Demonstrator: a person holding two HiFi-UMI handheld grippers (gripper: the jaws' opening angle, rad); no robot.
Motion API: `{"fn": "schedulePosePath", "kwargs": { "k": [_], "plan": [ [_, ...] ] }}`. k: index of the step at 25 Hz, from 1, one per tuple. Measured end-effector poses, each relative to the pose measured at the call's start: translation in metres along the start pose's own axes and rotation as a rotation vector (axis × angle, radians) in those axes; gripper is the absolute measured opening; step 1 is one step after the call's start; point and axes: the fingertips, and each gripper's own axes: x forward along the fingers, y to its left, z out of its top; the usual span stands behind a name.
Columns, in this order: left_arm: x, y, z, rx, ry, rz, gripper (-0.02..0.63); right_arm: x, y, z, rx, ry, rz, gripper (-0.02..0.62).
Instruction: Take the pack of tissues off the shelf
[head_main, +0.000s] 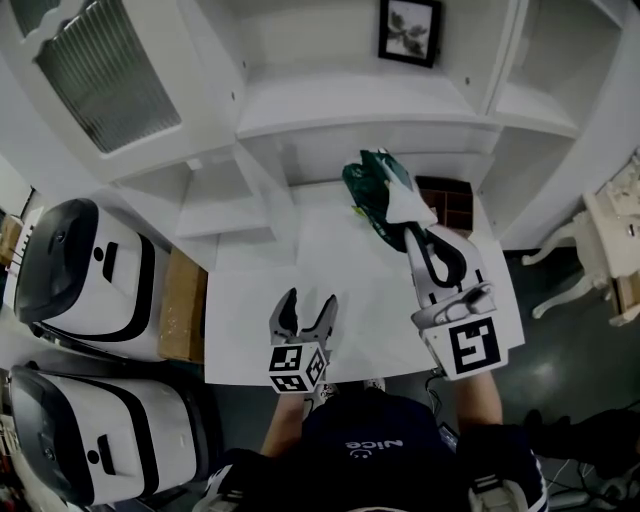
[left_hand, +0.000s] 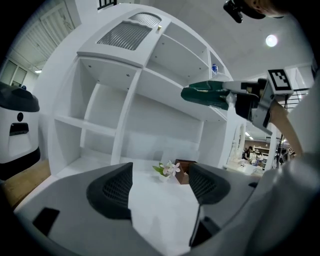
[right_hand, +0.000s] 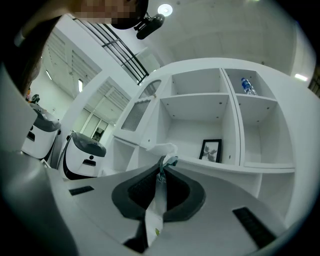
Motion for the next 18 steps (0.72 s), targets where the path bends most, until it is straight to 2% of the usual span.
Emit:
{"fn": "schedulePosePath", "kwargs": {
  "k": [12,18],
  "plan": [
    [0.008,-0.005,-0.003,0.015,-0.007,-0.019,0.339,-0.015,0.004,-0.092,0.066,0.122,-0.07,0.017],
    [0.007,-0.003,-0.006,0.02,-0.008,-0.014,0.339,-0.024,0.017,-0.139,0.089,0.212,-0.064,0.017]
  ]
}}
